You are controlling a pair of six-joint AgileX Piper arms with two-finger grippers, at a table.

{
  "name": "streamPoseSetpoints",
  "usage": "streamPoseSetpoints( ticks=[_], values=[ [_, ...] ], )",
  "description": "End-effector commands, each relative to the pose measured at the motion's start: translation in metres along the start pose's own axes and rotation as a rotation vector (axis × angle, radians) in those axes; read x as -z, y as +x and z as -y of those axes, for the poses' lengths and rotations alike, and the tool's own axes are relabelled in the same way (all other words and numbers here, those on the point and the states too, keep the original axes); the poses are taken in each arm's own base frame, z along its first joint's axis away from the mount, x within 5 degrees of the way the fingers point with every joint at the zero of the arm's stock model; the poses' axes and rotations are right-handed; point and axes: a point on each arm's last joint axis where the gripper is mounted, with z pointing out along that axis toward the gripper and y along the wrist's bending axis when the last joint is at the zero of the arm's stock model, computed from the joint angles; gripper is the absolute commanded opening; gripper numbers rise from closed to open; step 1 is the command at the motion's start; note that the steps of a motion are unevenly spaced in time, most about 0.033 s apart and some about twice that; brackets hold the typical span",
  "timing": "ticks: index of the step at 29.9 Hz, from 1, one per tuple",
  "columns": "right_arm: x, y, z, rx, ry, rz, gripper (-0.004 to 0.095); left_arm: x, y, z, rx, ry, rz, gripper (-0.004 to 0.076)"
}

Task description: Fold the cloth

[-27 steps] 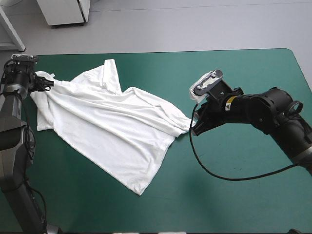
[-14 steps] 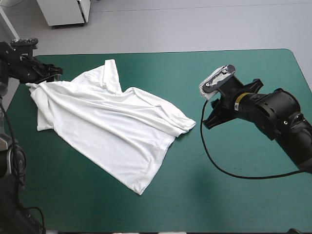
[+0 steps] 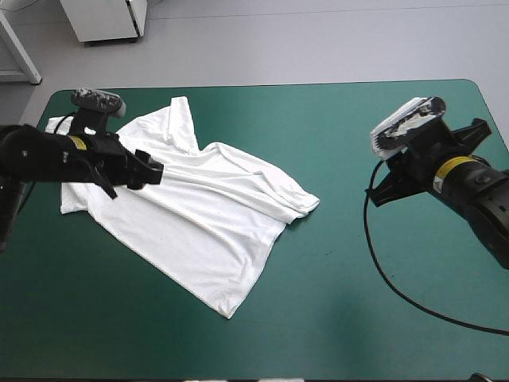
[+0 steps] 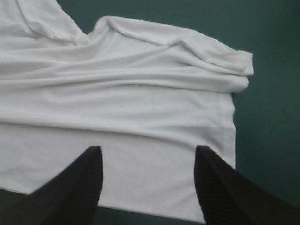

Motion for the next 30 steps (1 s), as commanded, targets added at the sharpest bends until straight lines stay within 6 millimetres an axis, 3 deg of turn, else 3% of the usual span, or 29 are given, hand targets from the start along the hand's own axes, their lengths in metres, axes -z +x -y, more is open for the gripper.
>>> streamPoseSetpoints(
  ticks=[1,7,10,15,21,30],
  values=[
    [0.017,-0.010,0.017,-0.004,0.123,0.108,0.0354,0.003,0.024,0.021,-0.017,0.065,-0.057,0.0420],
    [-0.028,-0.009,0.006,-0.063,0.064,-0.014,0.0423,-0.039,0.056,0.038,-0.056,0.149,-0.244,0.0420],
    [-0.056,-0.008,-0.007,-0.067,-0.008,-0.081,0.0449,-0.052,0.068,0.048,-0.087,0.181,-0.308,0.0420],
    [-0.085,-0.009,-0.022,-0.065,-0.084,-0.111,0.0452,-0.065,0.086,0.061,-0.149,0.199,-0.391,0.0419],
    [-0.091,-0.010,-0.025,-0.077,-0.102,-0.108,0.0451,-0.096,0.118,0.074,-0.227,0.207,-0.571,0.0419],
    [-0.091,-0.010,-0.025,-0.063,-0.100,-0.106,0.0450,-0.139,0.126,0.109,-0.363,0.258,-0.614,0.0419]
  ],
)
